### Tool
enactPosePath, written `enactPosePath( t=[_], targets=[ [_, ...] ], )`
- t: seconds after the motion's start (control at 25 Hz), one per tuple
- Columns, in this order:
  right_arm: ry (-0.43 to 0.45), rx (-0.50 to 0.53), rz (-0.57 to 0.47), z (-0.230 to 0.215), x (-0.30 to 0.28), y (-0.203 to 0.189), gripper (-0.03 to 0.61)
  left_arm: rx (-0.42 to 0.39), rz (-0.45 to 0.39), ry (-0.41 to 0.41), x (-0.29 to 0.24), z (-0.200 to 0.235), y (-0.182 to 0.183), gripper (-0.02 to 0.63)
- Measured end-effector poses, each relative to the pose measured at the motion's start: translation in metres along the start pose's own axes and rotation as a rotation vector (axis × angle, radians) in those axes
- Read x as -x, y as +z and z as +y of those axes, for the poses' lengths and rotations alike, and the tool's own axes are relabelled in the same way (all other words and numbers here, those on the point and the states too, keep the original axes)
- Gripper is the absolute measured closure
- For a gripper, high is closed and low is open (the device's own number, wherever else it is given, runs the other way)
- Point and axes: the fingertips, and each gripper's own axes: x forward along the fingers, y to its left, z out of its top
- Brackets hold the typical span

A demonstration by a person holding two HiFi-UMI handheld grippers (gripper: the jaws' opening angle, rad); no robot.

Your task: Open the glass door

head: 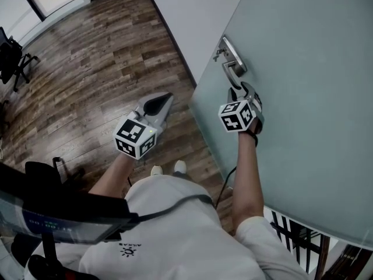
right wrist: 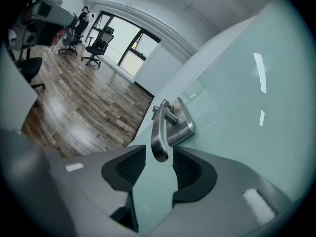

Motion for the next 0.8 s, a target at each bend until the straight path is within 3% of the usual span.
enactPosePath(
  t=[0.16, 0.24, 0.4, 0.56, 0.8],
  targets=[
    [-0.002, -0.102, -0.12, 0.0, 0.053, 0.011, 0.429, -0.003, -0.024, -0.003, 0.015, -0.014, 0.011, 0.611],
    [0.085, -0.204, -0.233, 0.015, 0.086, 0.028, 0.491, -0.006, -0.04, -0.006, 0.027, -0.023, 0.02, 0.611],
    [0.287, -0.449, -0.432, 0.05, 0.133, 0.054, 0.557, -0.006, -0.053, -0.007, 0.037, -0.032, 0.026, 0.611],
    [0.383, -0.658, -0.568, 0.063, 0.173, 0.07, 0.569, -0.007, -0.076, -0.004, 0.042, -0.038, 0.037, 0.611],
    [0.378, -0.676, -0.603, 0.063, 0.195, 0.072, 0.571, -0.015, -0.102, -0.007, 0.049, -0.047, 0.05, 0.611]
  ],
)
